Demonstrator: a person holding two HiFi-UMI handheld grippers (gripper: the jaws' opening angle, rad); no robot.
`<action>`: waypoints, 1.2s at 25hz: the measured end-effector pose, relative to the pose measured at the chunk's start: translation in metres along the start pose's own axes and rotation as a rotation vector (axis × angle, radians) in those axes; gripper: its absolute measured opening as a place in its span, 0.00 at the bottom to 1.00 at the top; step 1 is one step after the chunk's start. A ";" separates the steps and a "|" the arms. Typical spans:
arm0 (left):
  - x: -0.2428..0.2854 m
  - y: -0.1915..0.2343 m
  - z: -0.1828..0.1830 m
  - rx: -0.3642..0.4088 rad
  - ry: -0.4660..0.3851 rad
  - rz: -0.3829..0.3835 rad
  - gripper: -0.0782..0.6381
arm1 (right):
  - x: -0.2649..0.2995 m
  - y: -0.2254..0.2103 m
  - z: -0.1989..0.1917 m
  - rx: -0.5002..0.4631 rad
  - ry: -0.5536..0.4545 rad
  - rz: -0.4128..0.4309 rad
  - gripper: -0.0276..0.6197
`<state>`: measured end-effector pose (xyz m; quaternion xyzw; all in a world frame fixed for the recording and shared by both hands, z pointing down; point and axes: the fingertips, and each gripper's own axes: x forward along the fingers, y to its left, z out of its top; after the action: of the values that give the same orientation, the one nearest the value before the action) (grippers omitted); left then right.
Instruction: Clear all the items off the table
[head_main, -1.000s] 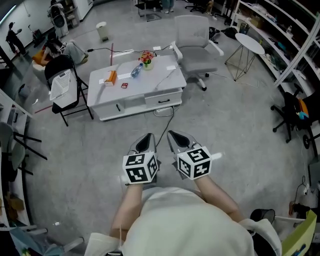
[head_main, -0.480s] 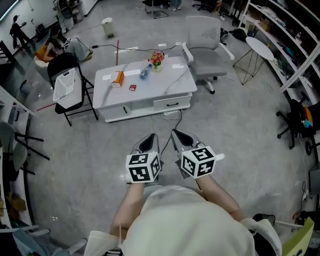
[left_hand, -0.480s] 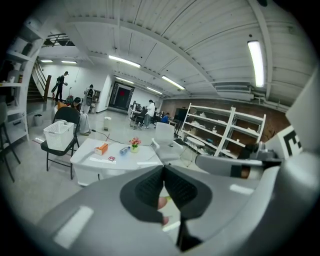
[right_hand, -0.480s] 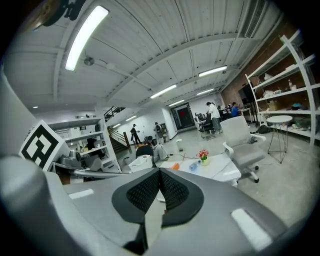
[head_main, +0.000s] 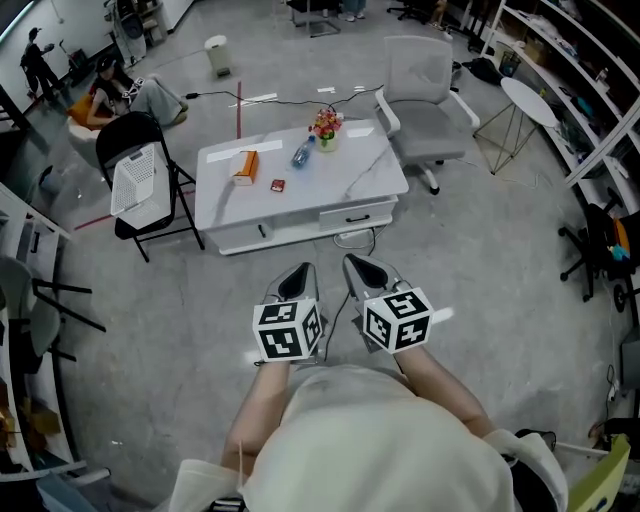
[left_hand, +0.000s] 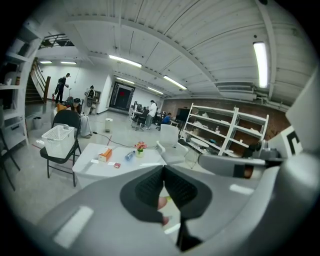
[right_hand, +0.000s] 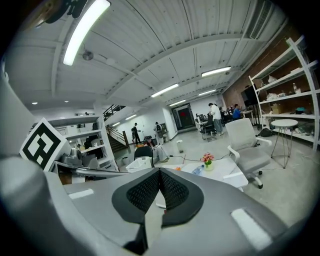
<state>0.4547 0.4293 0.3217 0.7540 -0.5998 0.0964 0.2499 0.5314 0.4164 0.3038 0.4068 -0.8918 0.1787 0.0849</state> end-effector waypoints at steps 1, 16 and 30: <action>0.002 0.006 0.004 0.001 0.001 0.002 0.12 | 0.007 0.002 0.002 -0.001 0.001 -0.001 0.04; 0.043 0.102 0.044 0.014 0.017 -0.013 0.12 | 0.112 0.019 0.015 0.004 0.033 -0.040 0.04; 0.053 0.168 0.051 -0.012 0.036 0.022 0.12 | 0.173 0.040 0.013 0.010 0.065 -0.027 0.04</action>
<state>0.3010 0.3324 0.3451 0.7440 -0.6040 0.1090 0.2641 0.3875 0.3154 0.3328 0.4131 -0.8821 0.1952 0.1141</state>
